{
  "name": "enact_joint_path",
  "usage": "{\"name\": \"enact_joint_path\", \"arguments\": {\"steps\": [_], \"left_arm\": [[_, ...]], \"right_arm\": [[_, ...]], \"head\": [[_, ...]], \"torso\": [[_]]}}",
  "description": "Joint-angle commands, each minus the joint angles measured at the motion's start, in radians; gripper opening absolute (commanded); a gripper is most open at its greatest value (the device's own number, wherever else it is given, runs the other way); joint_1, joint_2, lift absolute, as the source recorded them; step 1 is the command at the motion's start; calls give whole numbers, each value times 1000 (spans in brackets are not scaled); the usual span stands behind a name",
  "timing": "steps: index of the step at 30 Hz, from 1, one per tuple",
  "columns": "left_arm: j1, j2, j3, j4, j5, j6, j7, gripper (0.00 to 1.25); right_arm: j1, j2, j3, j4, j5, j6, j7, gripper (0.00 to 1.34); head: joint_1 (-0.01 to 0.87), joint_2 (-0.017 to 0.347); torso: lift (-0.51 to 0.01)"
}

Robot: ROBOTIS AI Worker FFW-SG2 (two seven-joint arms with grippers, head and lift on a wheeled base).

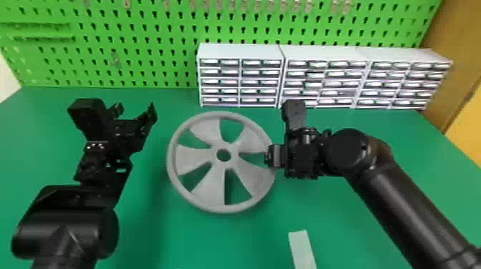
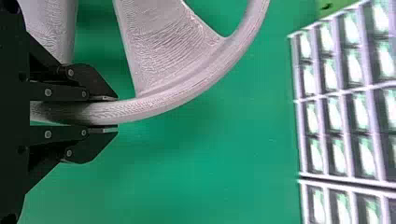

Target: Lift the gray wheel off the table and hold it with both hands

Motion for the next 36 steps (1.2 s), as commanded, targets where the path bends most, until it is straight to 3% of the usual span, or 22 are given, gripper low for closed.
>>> {"name": "enact_joint_path", "arguments": {"steps": [1, 13, 31, 36], "left_arm": [[1, 0, -1, -2, 1, 0, 1, 770], [1, 0, 1, -8, 3, 0, 5, 770], [5, -2, -22, -26, 14, -2, 22, 770], [5, -2, -25, -28, 17, 0, 28, 770]], "right_arm": [[30, 24, -34, -44, 77, -38, 1, 252], [102, 78, -70, -92, 314, -223, 133, 245], [183, 109, -7, -95, 574, -640, 160, 236], [206, 112, 9, -53, 620, -779, 166, 224]], "head": [[711, 15], [711, 15], [711, 15], [711, 15]], "torso": [[-98], [-98], [-98], [-98]]}}
